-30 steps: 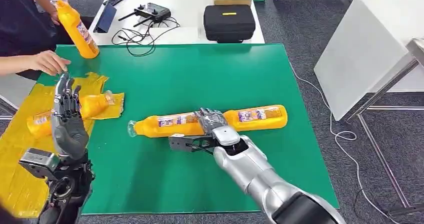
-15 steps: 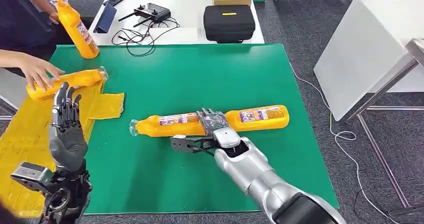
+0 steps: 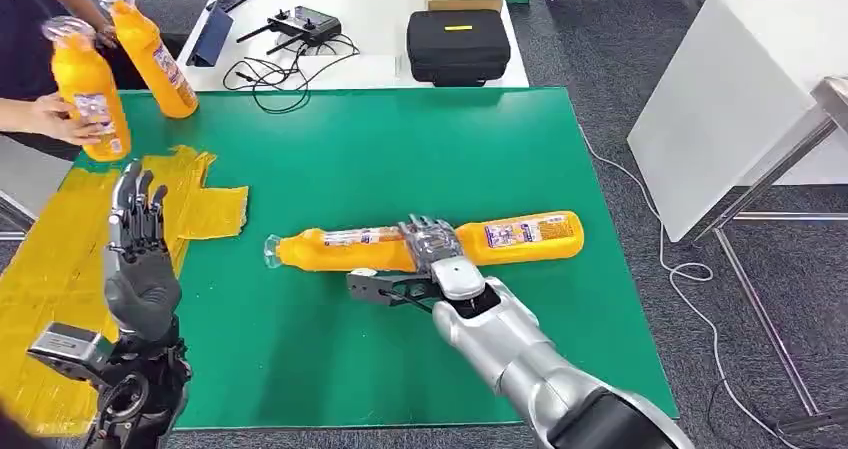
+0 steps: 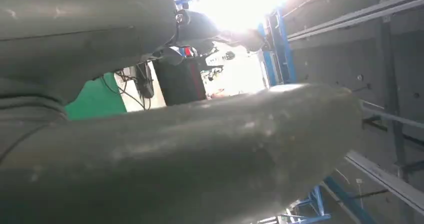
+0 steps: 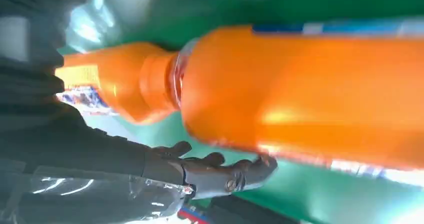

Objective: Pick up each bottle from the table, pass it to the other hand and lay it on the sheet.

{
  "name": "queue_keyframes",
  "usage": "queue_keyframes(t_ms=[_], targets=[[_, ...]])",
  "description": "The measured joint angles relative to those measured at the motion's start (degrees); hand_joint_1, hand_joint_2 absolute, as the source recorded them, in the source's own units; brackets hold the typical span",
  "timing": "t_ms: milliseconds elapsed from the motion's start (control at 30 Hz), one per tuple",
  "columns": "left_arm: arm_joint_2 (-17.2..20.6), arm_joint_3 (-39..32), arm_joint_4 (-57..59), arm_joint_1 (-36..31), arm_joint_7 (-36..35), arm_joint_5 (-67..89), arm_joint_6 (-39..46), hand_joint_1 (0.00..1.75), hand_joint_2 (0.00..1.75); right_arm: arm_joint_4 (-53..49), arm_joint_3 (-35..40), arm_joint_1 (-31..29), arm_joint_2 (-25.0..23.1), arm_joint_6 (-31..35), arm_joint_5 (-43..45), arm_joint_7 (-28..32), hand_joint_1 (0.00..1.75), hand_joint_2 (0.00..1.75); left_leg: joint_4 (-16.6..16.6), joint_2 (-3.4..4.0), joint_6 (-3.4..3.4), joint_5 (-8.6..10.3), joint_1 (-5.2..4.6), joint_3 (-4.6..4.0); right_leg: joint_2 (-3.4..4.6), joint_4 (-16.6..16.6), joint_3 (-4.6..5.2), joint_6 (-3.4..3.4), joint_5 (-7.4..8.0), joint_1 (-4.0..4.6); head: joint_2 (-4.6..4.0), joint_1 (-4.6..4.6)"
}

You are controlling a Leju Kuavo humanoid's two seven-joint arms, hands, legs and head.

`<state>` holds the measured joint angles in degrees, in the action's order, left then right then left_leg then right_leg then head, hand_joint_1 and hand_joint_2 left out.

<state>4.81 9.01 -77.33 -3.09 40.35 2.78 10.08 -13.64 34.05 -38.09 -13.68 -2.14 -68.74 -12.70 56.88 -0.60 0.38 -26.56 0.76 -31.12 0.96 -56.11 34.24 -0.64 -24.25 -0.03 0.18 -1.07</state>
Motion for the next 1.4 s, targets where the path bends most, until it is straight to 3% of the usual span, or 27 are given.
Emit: queue_keyframes(t_ms=[167, 200, 233, 367, 400, 433, 833, 1400], targets=[[-0.02, 0.11, 0.02, -0.09, 0.00, 0.02, 0.02, 0.00, 0.00, 0.00, 0.00, 0.11, 0.00, 3.16, -0.61, -0.46, 0.00, 1.75, 0.00, 0.00, 0.00, 0.00, 0.00, -0.03, 0.00, -0.01, 0.00, 0.00, 0.00, 0.00, 0.00, -0.02], [-0.02, 0.11, 0.02, -0.08, 0.00, 0.07, 0.02, 0.00, 0.00, 0.00, 0.00, 0.09, -0.04, 5.04, -0.94, -0.46, 0.33, 1.75, 0.00, 0.00, 0.00, 0.00, 0.00, -0.03, 0.00, -0.01, 0.00, 0.00, 0.00, 0.00, 0.00, -0.02], [-0.02, 0.13, 0.02, -0.07, 0.00, 0.11, 0.11, 0.00, 0.00, 0.00, 0.00, 0.05, -0.20, 7.18, -1.14, -0.57, 1.75, 1.75, 0.00, 0.00, 0.00, 0.00, 0.00, -0.04, 0.00, -0.01, 0.01, 0.00, 0.00, 0.00, 0.00, 0.00], [-0.11, 0.28, 0.02, -0.08, 0.00, 0.46, 0.13, 0.00, 0.00, 0.00, 0.00, -0.65, -1.25, 9.25, -1.49, -0.85, 1.75, 1.75, 0.00, 0.00, 0.00, 0.00, 0.01, -0.05, 0.00, -0.01, 0.04, 0.00, 0.00, 0.00, 0.00, -0.02], [-0.11, 0.31, 0.02, -0.07, 0.00, 0.50, 0.13, 0.00, 0.00, 0.00, 0.00, -0.70, -1.55, 9.01, -1.49, -0.81, 0.63, 1.75, 0.00, 0.00, 0.00, 0.00, 0.02, -0.05, 0.00, -0.01, 0.03, 0.00, 0.00, 0.01, 0.00, 0.00], [-0.11, 0.33, 0.02, -0.08, 0.00, 0.55, 0.13, 0.00, 0.00, 0.00, 0.00, -0.69, -1.88, 8.61, -1.60, -0.59, 0.00, 1.75, 0.00, 0.00, 0.00, 0.00, 0.02, -0.04, 0.00, -0.01, 0.03, 0.00, 0.00, 0.01, 0.00, 0.00], [-0.24, 0.44, 0.07, -0.41, 0.00, -0.22, -1.84, 0.00, 0.00, 0.00, -0.74, -0.21, -3.65, 4.27, 0.42, 5.01, 0.00, 1.75, 0.00, 0.00, 0.00, 0.00, 0.01, -0.05, 0.00, 0.00, 0.04, 0.00, 0.00, 0.01, 0.00, 0.00], [-0.94, 1.33, -1.03, 0.01, 0.00, 0.04, -1.16, 0.00, 0.00, 0.44, -0.96, 1.11, -3.15, 0.35, -2.12, 1.11, 0.00, 1.75, 0.00, 0.00, 0.00, 0.00, 0.01, -0.05, 0.00, 0.00, 0.04, 0.00, 0.00, 0.01, 0.00, -0.04]])
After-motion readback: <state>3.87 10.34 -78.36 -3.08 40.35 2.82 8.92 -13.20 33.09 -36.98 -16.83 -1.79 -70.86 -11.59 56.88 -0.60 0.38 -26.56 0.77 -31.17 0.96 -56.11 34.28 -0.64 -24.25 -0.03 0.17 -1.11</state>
